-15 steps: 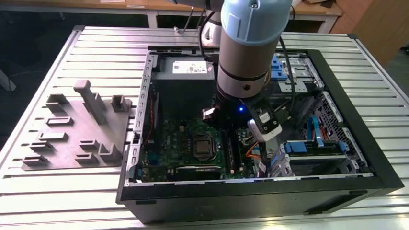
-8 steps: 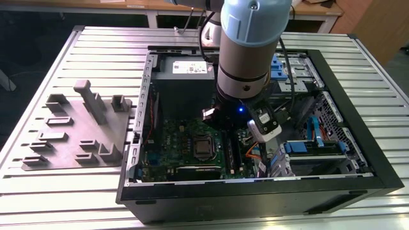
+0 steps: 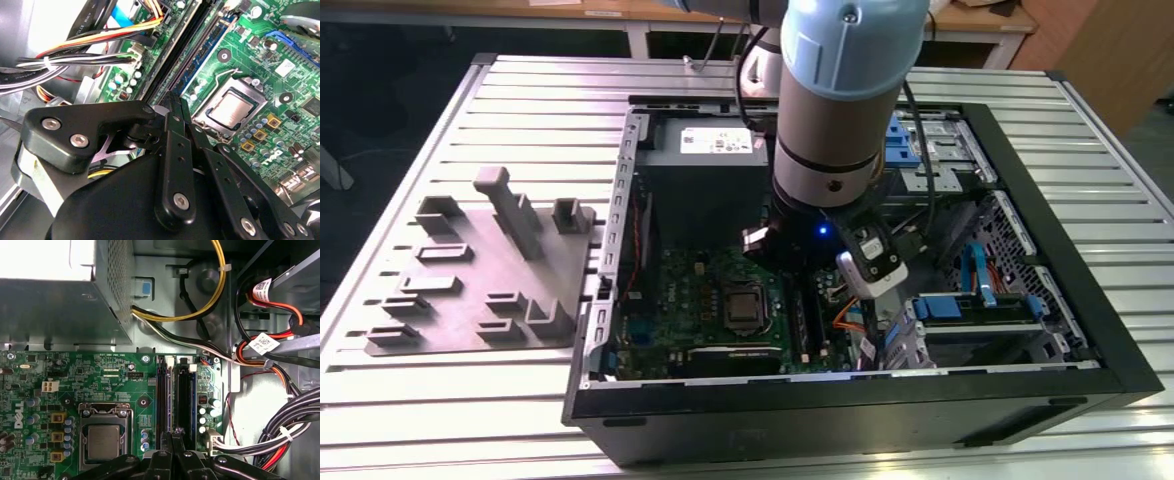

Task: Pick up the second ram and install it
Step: 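Insert the second ram into the second slot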

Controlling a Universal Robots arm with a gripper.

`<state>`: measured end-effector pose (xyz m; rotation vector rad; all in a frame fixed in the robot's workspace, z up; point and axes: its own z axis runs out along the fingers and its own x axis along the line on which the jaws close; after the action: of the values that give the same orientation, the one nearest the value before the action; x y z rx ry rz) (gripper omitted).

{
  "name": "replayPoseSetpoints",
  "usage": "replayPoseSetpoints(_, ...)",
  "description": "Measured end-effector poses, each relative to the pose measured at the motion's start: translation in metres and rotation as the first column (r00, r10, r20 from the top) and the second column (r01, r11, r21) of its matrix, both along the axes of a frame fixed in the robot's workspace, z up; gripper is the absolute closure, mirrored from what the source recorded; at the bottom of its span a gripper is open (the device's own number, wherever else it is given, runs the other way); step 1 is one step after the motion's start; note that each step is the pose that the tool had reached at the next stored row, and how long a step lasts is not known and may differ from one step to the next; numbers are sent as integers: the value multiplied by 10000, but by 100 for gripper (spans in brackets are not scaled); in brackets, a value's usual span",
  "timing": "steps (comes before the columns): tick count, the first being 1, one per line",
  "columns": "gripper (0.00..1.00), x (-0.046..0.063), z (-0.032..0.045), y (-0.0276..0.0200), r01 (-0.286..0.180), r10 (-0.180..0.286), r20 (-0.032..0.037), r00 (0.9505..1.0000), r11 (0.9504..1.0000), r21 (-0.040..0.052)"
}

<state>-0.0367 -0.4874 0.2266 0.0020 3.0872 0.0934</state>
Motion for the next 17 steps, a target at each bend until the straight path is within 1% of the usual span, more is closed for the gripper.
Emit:
replayPoseSetpoints(4,89,0,-3,-12,0,0,0,10000,10000,0)
replayPoseSetpoints(17,89,0,-18,-13,0,0,0,10000,10000,0)
